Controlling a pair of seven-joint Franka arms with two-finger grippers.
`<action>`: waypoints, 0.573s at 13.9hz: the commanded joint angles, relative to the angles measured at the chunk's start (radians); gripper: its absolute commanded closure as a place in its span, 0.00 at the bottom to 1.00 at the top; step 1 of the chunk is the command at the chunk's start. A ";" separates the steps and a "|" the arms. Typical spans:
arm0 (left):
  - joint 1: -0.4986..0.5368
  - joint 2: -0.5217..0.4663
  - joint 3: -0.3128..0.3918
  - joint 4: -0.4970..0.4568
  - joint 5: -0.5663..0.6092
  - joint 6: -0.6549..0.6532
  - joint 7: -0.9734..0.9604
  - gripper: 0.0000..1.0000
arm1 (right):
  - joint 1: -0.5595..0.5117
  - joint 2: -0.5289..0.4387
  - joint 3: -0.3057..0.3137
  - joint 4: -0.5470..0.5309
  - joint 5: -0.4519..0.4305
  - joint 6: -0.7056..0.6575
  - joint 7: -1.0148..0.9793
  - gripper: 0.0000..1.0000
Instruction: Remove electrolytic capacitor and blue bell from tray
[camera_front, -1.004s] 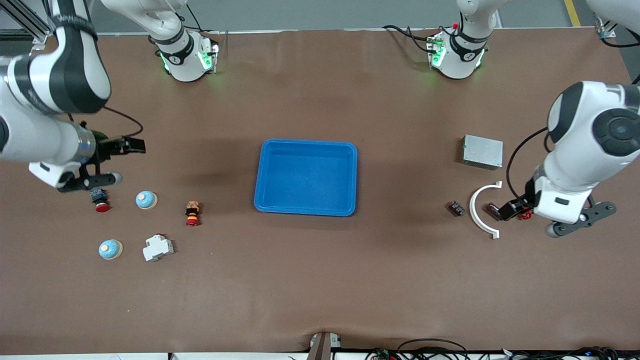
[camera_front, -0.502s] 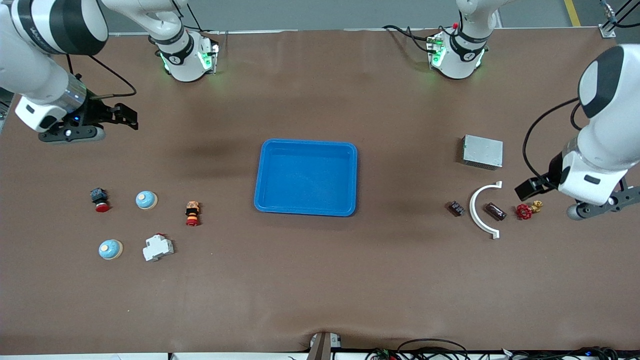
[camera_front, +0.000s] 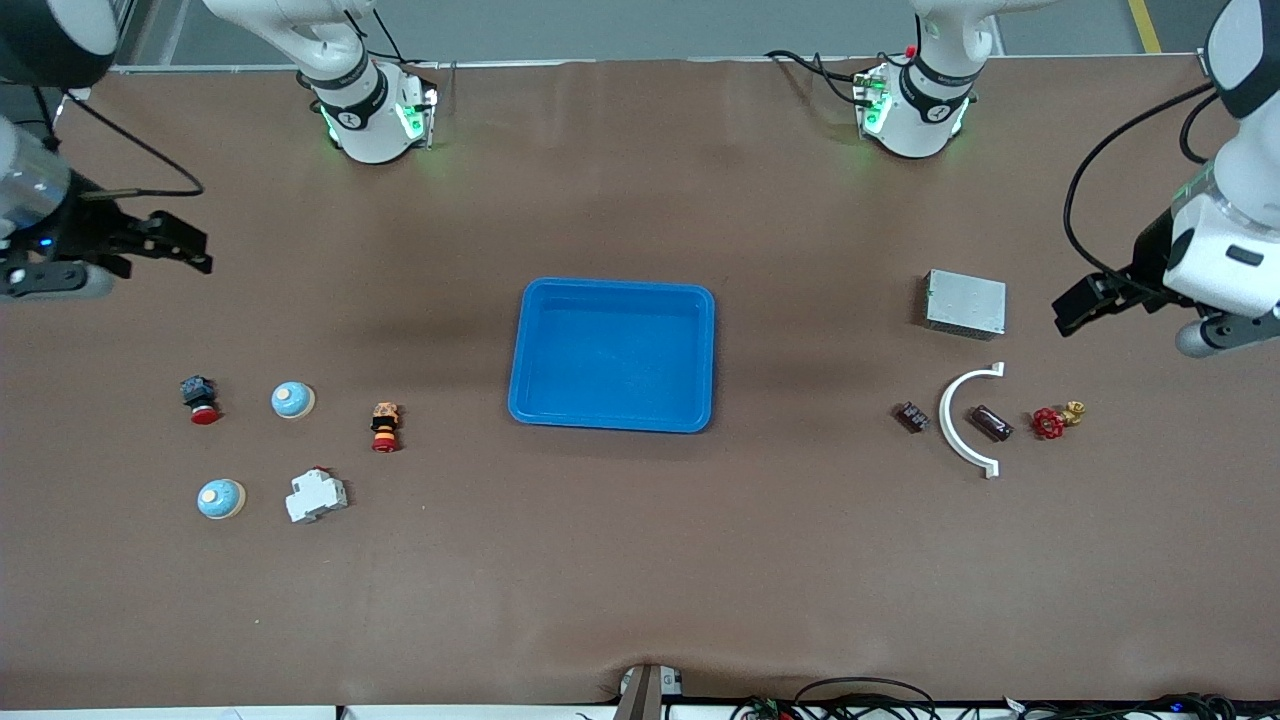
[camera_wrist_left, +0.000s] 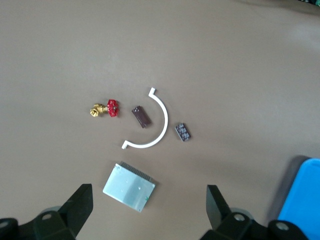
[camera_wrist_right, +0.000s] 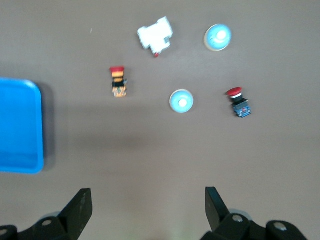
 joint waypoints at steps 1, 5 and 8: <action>-0.038 -0.046 0.073 -0.021 -0.039 -0.039 0.077 0.00 | -0.010 0.079 0.009 0.130 -0.003 -0.047 0.080 0.00; -0.047 -0.095 0.108 -0.024 -0.037 -0.079 0.186 0.00 | -0.010 0.097 0.010 0.133 -0.006 -0.038 0.067 0.00; -0.052 -0.132 0.133 -0.028 -0.031 -0.097 0.262 0.00 | -0.016 0.143 0.010 0.220 -0.009 -0.041 0.059 0.00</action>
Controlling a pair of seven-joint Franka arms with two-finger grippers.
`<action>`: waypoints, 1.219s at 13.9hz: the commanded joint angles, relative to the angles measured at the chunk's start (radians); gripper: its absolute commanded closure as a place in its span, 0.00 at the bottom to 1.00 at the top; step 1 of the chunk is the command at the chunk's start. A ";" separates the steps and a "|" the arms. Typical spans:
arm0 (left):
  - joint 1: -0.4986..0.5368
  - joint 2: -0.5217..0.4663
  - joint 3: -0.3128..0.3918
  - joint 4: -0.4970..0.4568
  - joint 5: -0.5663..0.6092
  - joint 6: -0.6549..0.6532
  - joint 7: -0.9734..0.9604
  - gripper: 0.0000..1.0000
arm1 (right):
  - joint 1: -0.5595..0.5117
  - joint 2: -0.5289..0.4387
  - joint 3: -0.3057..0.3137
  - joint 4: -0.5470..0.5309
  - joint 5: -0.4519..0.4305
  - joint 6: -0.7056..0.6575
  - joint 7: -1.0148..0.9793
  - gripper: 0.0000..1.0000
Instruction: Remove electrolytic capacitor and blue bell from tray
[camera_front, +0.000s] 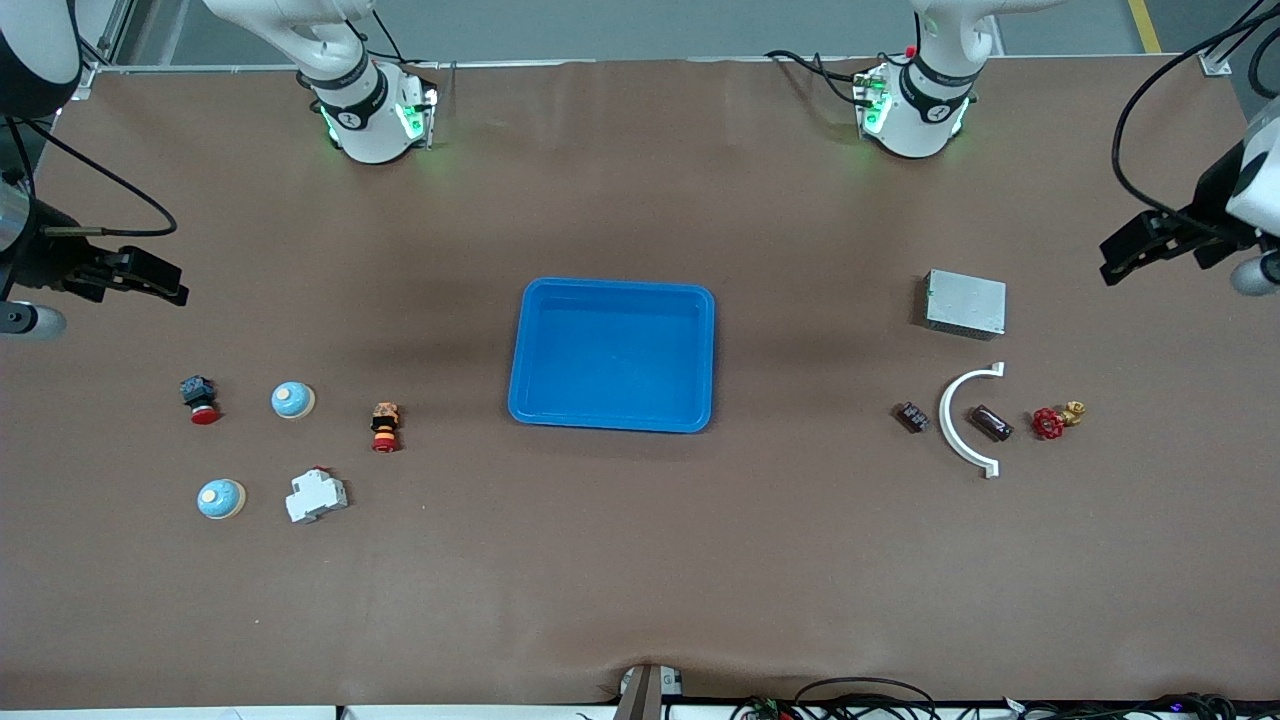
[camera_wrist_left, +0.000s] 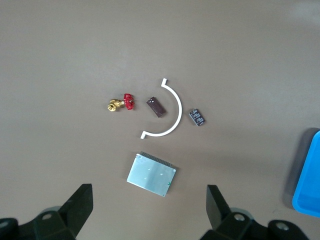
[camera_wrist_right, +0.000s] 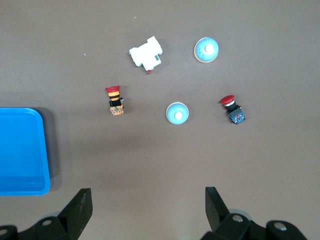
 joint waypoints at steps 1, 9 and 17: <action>-0.018 -0.051 0.033 -0.028 -0.015 -0.018 0.105 0.00 | -0.016 0.071 0.007 0.139 -0.008 -0.030 -0.021 0.00; -0.035 -0.094 0.038 -0.038 -0.082 -0.095 0.135 0.00 | -0.053 0.069 0.007 0.110 0.007 -0.064 -0.129 0.00; -0.042 -0.074 -0.004 -0.029 -0.078 -0.095 0.040 0.00 | -0.047 0.044 0.010 0.110 0.018 -0.096 -0.118 0.00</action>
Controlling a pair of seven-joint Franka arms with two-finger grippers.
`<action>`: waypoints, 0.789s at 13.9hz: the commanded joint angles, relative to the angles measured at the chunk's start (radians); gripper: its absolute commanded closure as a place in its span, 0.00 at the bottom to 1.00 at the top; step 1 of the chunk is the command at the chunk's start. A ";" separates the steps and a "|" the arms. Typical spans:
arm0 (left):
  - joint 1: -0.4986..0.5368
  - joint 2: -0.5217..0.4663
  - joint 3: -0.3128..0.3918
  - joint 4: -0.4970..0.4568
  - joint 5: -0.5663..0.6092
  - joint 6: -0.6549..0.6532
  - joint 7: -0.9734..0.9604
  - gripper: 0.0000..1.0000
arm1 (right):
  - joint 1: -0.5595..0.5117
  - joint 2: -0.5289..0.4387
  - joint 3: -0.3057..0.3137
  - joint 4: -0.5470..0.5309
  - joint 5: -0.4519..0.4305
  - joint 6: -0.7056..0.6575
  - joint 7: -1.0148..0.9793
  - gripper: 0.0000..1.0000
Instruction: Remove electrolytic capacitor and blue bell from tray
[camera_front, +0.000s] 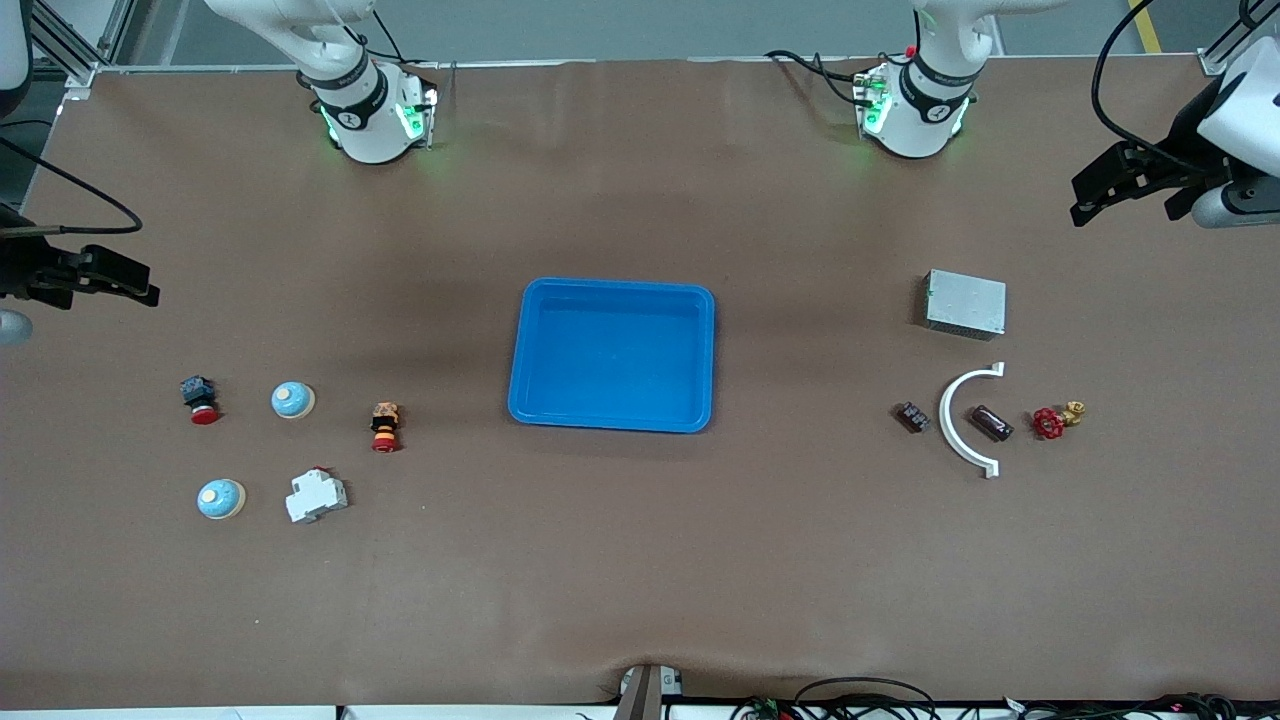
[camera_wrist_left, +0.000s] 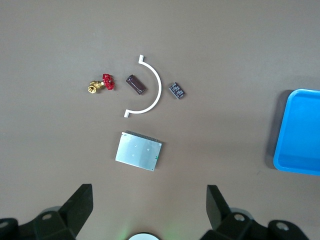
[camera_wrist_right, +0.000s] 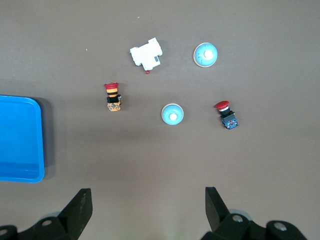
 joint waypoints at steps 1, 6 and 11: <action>0.004 0.003 -0.008 0.002 -0.004 -0.006 0.006 0.00 | -0.010 -0.009 0.006 0.002 0.011 -0.015 -0.006 0.00; 0.013 0.023 -0.003 0.010 -0.004 -0.006 0.020 0.00 | -0.013 -0.007 0.005 0.002 0.008 -0.015 -0.006 0.00; 0.010 0.026 0.000 0.010 -0.001 -0.011 0.014 0.00 | -0.013 -0.007 0.005 0.002 0.005 -0.013 -0.006 0.00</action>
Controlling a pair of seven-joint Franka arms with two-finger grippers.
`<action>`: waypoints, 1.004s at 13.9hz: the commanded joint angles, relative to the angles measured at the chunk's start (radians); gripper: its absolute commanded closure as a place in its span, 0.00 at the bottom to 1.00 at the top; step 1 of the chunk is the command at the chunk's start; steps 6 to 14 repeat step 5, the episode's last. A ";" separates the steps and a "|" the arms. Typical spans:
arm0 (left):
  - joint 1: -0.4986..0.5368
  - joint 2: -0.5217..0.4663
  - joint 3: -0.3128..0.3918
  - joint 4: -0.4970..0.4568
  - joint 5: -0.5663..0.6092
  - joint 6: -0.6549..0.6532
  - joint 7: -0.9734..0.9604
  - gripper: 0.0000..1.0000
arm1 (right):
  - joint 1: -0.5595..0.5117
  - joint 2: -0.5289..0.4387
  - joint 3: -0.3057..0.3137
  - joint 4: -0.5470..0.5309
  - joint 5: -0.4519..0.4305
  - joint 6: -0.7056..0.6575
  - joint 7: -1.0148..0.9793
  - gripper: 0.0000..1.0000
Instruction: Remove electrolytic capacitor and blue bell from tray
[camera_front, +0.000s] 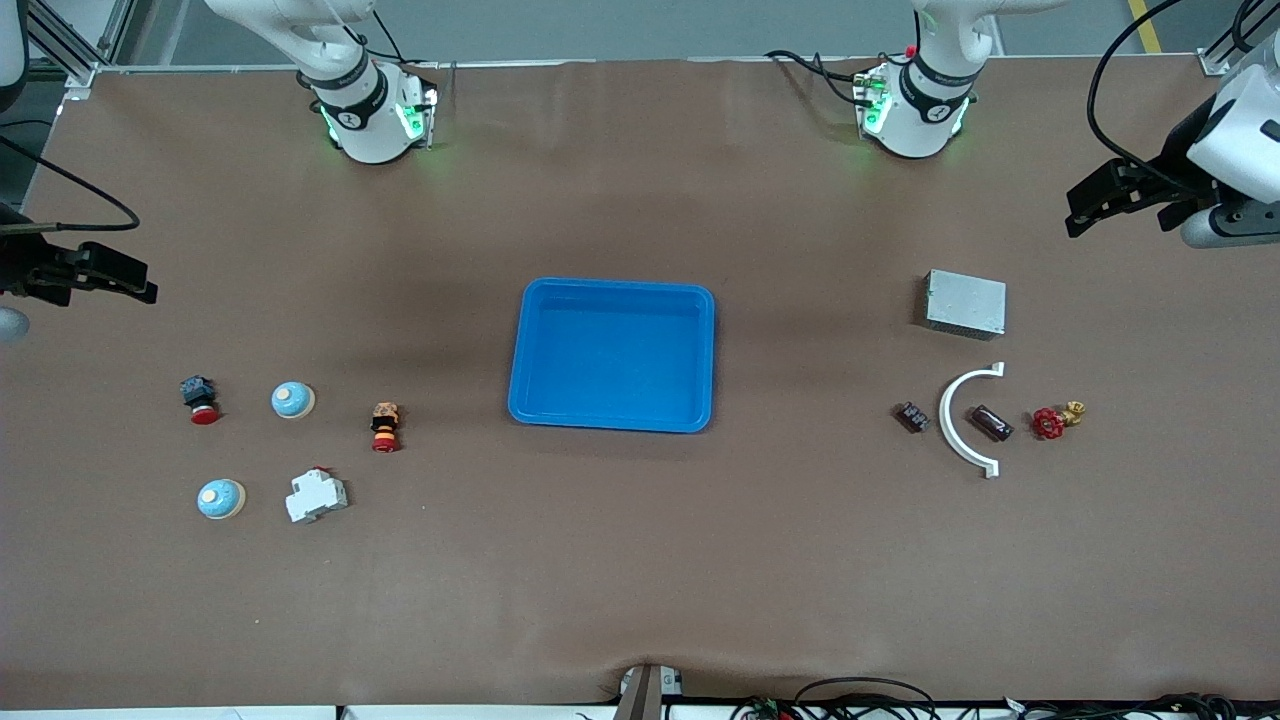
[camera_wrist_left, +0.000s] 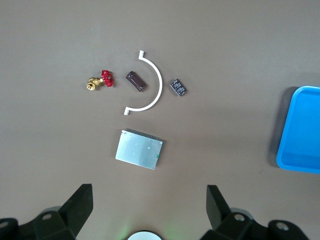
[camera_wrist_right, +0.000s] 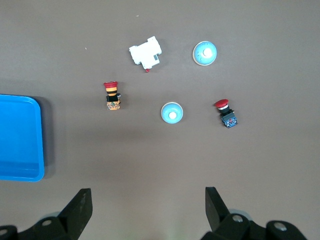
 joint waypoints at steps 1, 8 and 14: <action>0.005 0.002 -0.001 0.011 -0.001 -0.011 0.009 0.00 | -0.011 -0.007 0.006 0.002 0.005 -0.010 -0.006 0.00; 0.002 0.002 -0.001 0.011 0.004 -0.013 0.006 0.00 | -0.010 -0.006 0.006 0.002 0.005 -0.010 -0.006 0.00; 0.002 0.002 -0.001 0.011 0.004 -0.013 0.006 0.00 | -0.010 -0.006 0.006 0.002 0.005 -0.010 -0.006 0.00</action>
